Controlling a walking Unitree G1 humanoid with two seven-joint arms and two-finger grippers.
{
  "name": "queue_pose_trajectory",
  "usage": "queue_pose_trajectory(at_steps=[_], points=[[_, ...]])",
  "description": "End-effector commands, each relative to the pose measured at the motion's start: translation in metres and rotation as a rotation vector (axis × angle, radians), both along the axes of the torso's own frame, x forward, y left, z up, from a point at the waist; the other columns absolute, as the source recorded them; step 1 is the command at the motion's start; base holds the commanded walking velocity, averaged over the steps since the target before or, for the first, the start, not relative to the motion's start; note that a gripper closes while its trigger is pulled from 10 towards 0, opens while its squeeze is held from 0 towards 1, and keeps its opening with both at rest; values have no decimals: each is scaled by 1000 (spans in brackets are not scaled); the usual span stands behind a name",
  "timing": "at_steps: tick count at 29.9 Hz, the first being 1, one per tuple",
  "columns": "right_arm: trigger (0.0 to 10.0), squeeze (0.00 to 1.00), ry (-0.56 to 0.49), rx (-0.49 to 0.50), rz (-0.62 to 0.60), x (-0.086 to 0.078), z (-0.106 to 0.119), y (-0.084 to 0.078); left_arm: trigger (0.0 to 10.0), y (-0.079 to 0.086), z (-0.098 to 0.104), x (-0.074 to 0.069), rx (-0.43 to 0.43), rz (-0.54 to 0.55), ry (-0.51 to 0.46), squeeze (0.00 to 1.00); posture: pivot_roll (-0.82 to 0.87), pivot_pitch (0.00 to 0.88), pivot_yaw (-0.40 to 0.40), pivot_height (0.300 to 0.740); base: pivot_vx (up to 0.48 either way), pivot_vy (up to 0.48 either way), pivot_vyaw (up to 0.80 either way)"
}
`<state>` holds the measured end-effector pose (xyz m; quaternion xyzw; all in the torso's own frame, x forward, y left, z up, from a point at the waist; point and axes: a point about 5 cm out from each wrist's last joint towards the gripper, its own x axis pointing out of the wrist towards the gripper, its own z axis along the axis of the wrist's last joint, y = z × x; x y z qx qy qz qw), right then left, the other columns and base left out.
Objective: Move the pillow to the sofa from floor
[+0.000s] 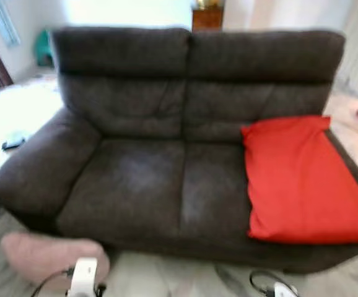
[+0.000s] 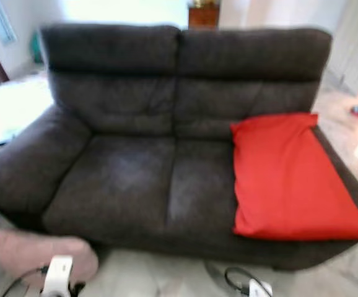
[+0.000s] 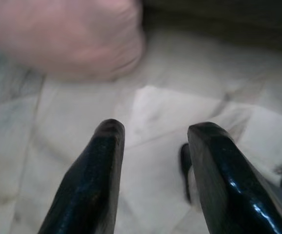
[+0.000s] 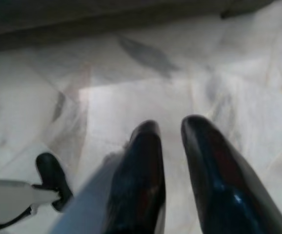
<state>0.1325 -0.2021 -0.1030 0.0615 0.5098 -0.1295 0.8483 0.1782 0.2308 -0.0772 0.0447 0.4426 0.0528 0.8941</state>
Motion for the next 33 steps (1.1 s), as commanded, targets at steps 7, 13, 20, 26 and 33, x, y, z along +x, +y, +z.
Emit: queue_pose_trajectory(at_steps=[7,13,20,26,33], points=[[10000,0,-14,0,-7,4,2,0,10000,3,0,0,11,7,7,0,-35,0,0,740,0,327,0],[10000,0,-13,1,-12,4,2,-1,10000,2,0,0,11,8,7,0,-33,0,1,740,0,326,0],[10000,0,-18,4,-16,6,2,-1,10000,2,1,1,10,8,3,0,-30,0,3,740,0,325,0],[10000,0,-15,7,-7,5,2,-1,10000,4,1,0,14,8,5,0,-27,0,4,740,0,324,0],[10000,0,-13,9,-6,4,1,0,10000,6,1,-2,18,5,7,0,-37,0,13,740,0,324,0]])
